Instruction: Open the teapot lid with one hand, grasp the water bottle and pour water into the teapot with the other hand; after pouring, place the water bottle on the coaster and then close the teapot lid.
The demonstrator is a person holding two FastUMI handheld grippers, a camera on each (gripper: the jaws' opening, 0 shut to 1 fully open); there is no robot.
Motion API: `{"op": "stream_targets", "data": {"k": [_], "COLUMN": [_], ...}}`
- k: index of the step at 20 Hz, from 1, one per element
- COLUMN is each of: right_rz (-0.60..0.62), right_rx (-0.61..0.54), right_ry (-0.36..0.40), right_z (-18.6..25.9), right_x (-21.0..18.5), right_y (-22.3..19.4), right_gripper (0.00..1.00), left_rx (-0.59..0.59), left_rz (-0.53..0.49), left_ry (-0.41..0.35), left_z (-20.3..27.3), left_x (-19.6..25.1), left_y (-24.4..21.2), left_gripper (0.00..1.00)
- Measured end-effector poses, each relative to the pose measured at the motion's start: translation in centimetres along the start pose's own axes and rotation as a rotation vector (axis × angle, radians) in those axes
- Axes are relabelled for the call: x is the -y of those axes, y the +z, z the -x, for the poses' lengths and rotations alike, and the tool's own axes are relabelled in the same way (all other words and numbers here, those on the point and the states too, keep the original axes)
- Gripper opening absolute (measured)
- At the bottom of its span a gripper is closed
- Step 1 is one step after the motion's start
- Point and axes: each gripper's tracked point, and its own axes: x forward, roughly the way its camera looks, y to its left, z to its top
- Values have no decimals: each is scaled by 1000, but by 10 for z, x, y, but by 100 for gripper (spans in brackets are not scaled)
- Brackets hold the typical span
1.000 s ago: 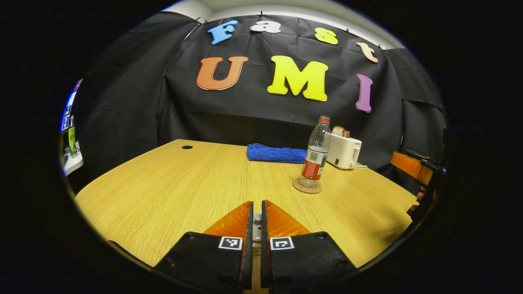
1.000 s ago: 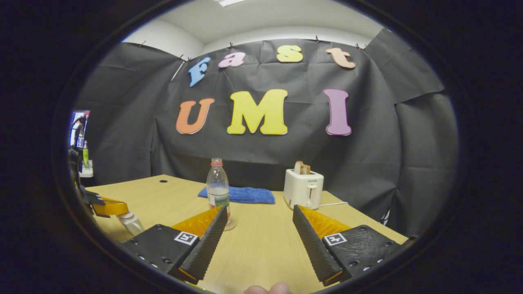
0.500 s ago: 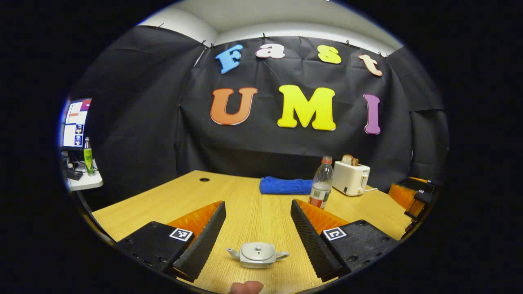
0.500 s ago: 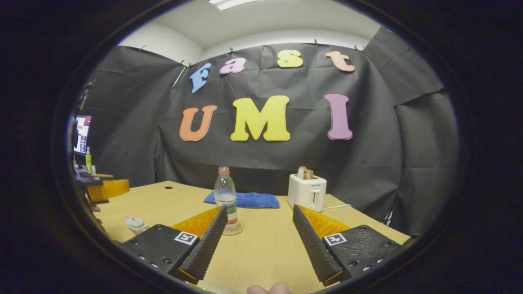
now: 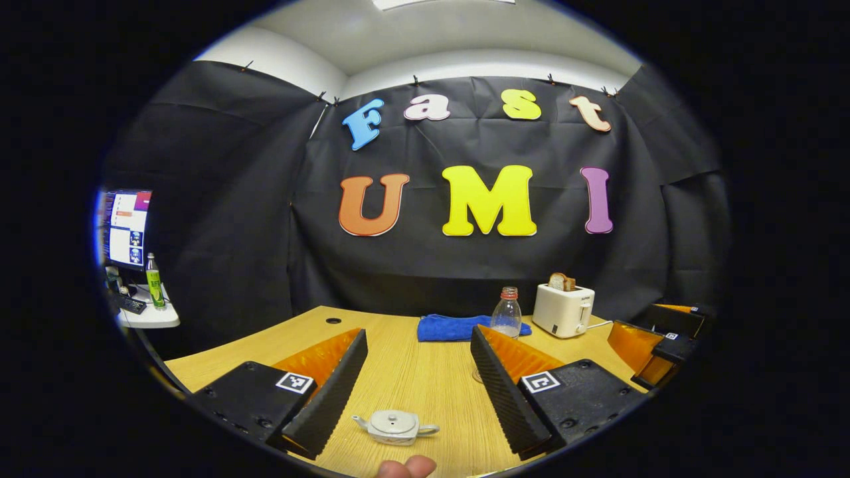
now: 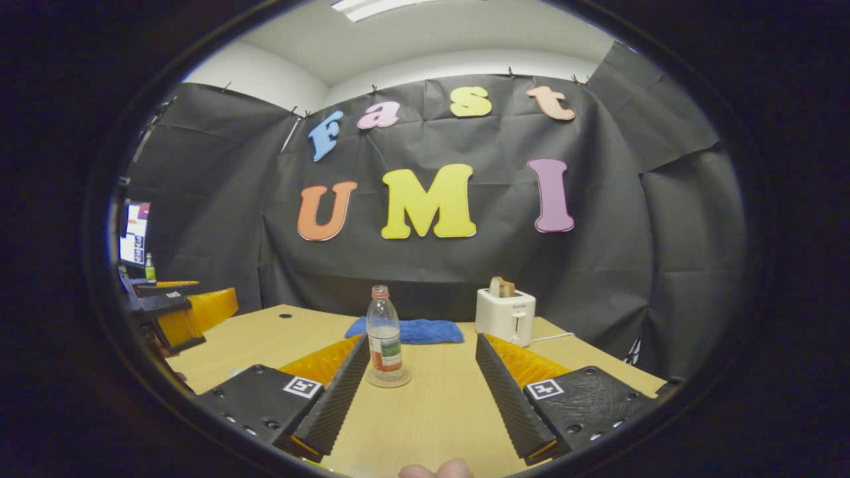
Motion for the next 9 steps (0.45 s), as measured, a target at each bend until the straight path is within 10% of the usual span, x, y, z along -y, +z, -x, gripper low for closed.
{"op": "stream_targets", "data": {"k": [9], "right_rz": [16], "right_rx": [-22], "right_ry": [-17], "right_z": [5], "right_x": [-6], "right_y": [1], "right_gripper": [94], "left_rx": [37], "left_rz": [-28], "left_ry": [15], "left_z": [1], "left_x": [-10], "left_y": [8], "left_gripper": [98]}}
